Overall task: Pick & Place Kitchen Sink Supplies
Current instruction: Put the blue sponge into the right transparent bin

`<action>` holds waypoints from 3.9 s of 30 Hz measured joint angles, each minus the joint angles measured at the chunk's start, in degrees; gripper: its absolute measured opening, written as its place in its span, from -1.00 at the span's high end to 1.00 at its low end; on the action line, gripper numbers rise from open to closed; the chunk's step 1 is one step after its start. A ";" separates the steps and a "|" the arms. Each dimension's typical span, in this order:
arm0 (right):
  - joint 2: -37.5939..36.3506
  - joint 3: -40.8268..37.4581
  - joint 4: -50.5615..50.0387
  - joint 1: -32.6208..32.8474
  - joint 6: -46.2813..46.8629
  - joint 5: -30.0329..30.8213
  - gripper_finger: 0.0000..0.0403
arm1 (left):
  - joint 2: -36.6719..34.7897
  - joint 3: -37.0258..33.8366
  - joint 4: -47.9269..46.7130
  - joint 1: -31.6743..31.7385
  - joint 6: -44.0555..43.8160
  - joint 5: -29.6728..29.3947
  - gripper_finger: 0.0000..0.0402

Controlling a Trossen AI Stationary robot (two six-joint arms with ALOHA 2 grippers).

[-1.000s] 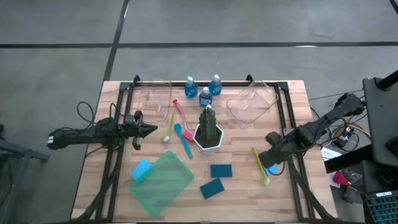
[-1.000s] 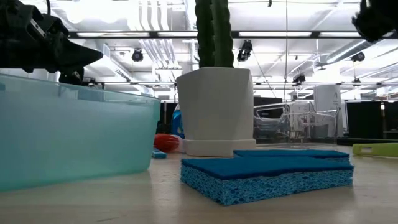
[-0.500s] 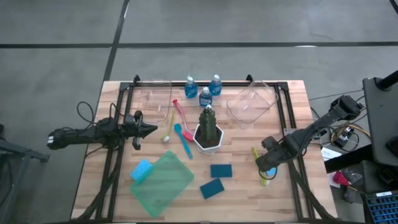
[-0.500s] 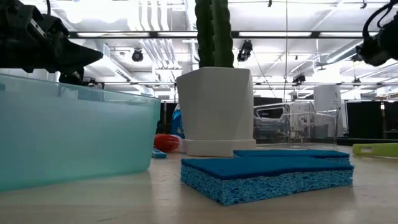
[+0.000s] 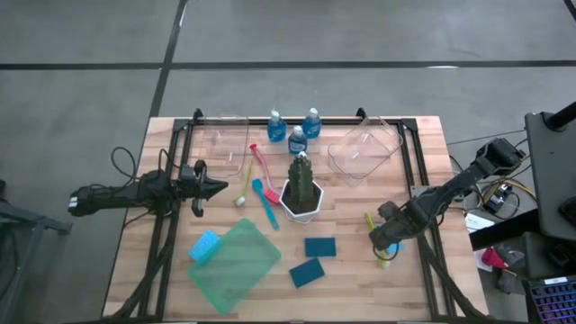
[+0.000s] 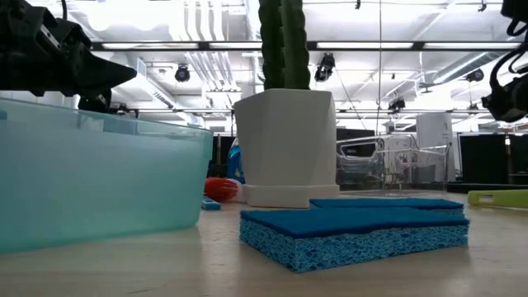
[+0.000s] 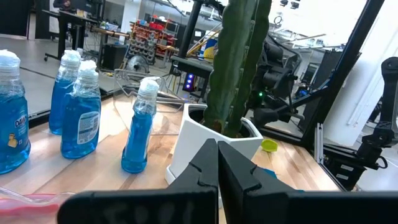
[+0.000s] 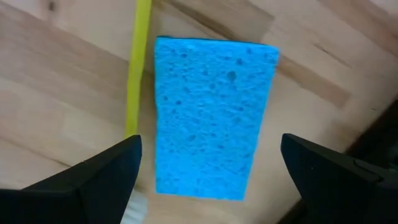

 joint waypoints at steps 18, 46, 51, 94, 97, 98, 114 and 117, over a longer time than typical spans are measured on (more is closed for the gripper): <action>0.31 -5.95 7.81 0.00 1.31 0.02 -0.90 | -0.01 0.00 0.00 0.02 0.01 0.01 1.00; 0.44 -5.56 7.53 0.00 0.71 3.64 -0.36 | -0.02 0.00 0.00 -0.01 0.00 0.02 1.00; 0.46 -5.02 8.20 -0.04 0.75 4.37 -0.32 | -0.01 0.00 0.01 0.01 0.01 0.00 1.00; 0.31 25.30 -22.55 -4.04 -4.69 7.84 -0.32 | 0.00 0.00 0.00 -0.01 -0.01 0.02 1.00; 0.31 29.40 -24.37 -7.09 -8.38 9.78 -0.32 | 0.00 0.00 -0.01 -0.01 0.01 0.00 1.00; 0.31 30.62 -25.11 -8.25 -9.66 10.17 -0.32 | -0.02 0.00 -0.02 0.00 0.01 0.00 1.00; 0.33 42.03 -27.11 -32.55 -37.27 12.31 -0.32 | 0.01 0.00 -0.01 0.00 -0.01 0.00 1.00; 0.33 42.97 -26.83 -37.74 -42.72 12.31 -0.32 | 0.00 0.00 -0.02 0.00 0.00 0.02 1.00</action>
